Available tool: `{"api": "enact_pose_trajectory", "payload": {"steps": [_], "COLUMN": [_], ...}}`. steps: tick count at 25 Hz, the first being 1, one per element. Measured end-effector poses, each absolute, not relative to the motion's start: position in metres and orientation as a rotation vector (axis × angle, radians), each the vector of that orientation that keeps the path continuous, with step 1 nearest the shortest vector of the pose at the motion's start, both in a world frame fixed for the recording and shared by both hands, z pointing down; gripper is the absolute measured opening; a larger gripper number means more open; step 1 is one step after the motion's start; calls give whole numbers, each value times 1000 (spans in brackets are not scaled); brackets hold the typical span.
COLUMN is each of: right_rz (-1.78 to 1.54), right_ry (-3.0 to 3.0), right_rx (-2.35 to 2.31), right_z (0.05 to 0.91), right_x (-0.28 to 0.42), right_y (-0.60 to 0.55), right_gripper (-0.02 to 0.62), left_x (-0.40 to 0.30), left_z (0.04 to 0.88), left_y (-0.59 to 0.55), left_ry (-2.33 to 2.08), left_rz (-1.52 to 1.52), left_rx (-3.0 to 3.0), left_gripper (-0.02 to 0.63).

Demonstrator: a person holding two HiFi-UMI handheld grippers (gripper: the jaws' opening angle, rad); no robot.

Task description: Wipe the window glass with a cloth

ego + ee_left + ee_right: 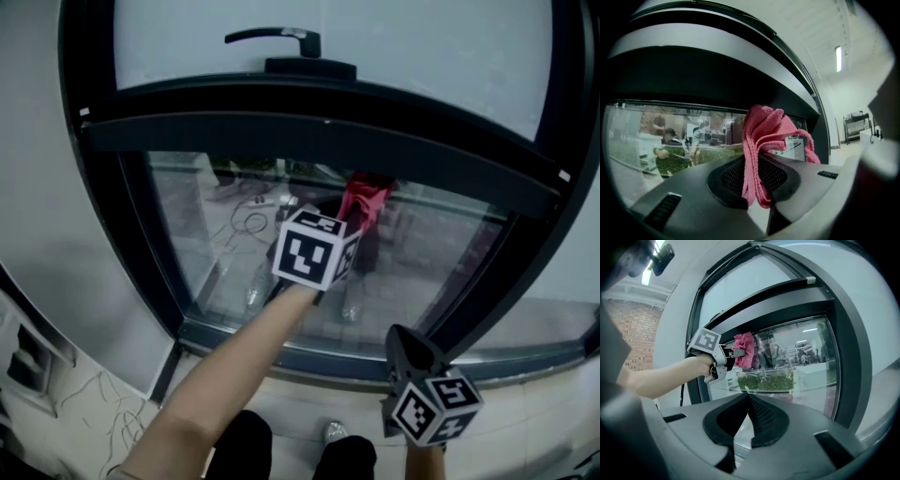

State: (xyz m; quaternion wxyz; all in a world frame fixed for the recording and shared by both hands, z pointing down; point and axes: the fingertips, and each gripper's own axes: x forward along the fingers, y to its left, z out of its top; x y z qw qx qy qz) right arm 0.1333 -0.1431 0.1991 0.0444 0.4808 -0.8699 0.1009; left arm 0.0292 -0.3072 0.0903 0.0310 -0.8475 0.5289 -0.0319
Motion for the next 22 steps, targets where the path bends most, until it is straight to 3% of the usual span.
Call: {"api": "enact_pose_trajectory", "payload": {"steps": [22], "right_rz": [281], "right_ry": [-2716], "right_rx": [1148], "right_z": [215], "right_x": [-46], "right_y": [-145], "right_gripper": [-8], "left_x": [-220], "left_z": [92], "left_y": [-285], "left_ry": [2014], "left_rz": [-61], "left_rx": [-2354], "left_gripper": [61]}}
